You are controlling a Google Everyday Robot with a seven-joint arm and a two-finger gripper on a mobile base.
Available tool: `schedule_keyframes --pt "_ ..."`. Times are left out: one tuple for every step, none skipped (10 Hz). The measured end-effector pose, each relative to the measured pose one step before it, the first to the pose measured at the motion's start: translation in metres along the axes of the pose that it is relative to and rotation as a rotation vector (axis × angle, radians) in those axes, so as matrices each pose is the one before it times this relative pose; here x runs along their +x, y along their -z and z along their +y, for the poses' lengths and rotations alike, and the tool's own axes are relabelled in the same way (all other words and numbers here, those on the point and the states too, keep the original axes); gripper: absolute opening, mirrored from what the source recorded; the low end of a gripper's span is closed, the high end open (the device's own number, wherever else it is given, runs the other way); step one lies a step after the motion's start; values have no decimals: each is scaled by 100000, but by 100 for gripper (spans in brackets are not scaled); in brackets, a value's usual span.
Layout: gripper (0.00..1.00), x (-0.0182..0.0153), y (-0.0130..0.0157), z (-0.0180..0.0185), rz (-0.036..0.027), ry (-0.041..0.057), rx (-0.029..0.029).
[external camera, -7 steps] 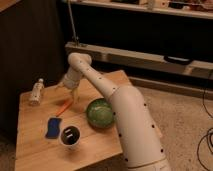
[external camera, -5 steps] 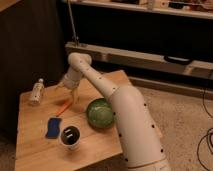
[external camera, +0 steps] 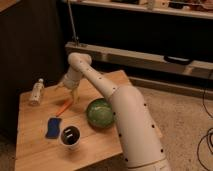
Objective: Drag the pepper across the table
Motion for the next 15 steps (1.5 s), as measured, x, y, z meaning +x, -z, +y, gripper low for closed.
schedule_keyframes --pt "80 1 -1 3 4 3 -9" --pt "80 2 -2 1 -8 -6 6" --pt "80 0 -1 -1 3 2 -4" --pt "80 -2 4 -1 4 0 0" --pt "80 4 3 2 5 -4 4" --pt "80 -1 -3 -2 -2 -3 0" --pt "80 -2 5 -2 1 9 5" --pt "80 -22 -27 17 58 83 -80" --pt "80 -49 26 -14 923 -164 -54" --pt "80 -192 -37 34 2822 -5 -377" --pt "80 -144 43 19 2354 249 -496" --pt "80 -336 7 -113 2511 1110 -839" --pt "80 -104 -301 -144 -360 446 349" --pt "80 20 -522 -70 -1667 540 -201" --pt "80 -239 -651 -491 -400 818 -257"
